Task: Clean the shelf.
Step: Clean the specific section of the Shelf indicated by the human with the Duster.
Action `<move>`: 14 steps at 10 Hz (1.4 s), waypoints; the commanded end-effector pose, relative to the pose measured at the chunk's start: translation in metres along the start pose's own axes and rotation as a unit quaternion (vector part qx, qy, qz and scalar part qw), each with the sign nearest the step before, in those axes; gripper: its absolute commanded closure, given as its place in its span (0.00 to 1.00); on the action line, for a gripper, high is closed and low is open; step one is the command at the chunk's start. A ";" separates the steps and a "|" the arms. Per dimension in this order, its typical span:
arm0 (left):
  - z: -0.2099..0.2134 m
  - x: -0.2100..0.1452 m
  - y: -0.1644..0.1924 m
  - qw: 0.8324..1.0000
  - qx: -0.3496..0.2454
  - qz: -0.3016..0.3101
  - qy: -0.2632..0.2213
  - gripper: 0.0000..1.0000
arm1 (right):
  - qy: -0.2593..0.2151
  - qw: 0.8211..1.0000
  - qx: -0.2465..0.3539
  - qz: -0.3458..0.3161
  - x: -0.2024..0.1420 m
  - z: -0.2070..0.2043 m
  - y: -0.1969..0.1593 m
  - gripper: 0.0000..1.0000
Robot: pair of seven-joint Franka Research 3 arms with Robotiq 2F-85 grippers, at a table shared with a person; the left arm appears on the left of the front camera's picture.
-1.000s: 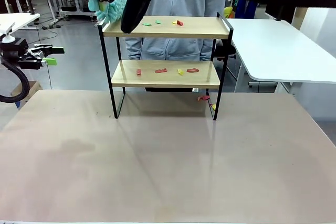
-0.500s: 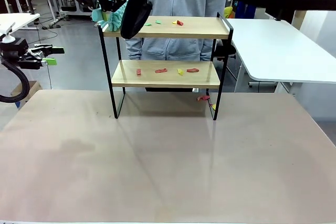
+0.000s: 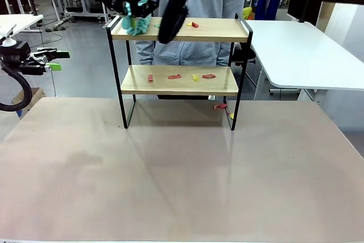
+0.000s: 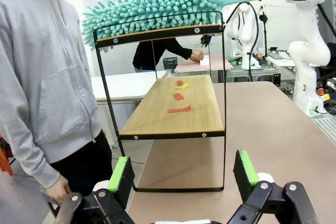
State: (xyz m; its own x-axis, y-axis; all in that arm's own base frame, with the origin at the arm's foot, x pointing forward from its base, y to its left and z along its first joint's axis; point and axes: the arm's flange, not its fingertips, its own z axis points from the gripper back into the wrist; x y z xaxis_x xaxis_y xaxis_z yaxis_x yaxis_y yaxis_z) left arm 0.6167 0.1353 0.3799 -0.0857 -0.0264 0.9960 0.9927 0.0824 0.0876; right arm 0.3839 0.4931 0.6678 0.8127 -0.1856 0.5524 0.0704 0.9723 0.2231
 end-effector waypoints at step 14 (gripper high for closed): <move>0.000 0.002 -0.002 1.000 -0.001 -0.006 0.001 0.00 | 0.038 0.997 -0.053 -0.041 0.036 0.015 -0.279 0.87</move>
State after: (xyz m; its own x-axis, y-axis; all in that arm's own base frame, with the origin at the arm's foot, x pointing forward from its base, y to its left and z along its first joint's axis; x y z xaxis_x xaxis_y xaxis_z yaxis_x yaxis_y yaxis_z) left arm 0.6167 0.1352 0.3803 -0.0865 -0.0267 0.9959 0.9927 0.0822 0.0884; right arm 0.3890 0.2274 0.6433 0.8444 -0.2619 0.4673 0.1877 0.9617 0.1998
